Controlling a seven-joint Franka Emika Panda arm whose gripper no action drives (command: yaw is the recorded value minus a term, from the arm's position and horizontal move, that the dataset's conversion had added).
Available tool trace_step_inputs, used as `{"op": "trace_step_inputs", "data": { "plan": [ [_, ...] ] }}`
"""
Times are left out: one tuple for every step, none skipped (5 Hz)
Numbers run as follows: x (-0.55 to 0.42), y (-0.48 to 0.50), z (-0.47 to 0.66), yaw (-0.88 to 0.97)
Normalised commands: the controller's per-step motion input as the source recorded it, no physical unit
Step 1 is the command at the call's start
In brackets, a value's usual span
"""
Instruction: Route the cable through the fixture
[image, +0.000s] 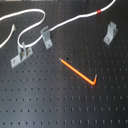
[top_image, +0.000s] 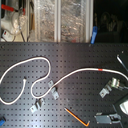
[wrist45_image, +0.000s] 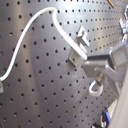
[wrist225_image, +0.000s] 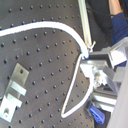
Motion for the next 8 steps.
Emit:
{"op": "trace_step_inputs", "data": {
  "plan": [
    [-0.003, 0.011, 0.00, 0.00],
    [-0.274, 0.346, 0.19, 0.00],
    [-0.248, 0.434, 0.35, 0.00],
    [-0.241, 0.440, 0.33, 0.00],
    [-0.200, 0.371, 0.35, -0.09],
    [-0.157, 0.290, 0.38, -0.23],
    [-0.138, 0.230, 0.36, -0.30],
    [-0.107, 0.145, 0.06, -0.12]
  ]
}}
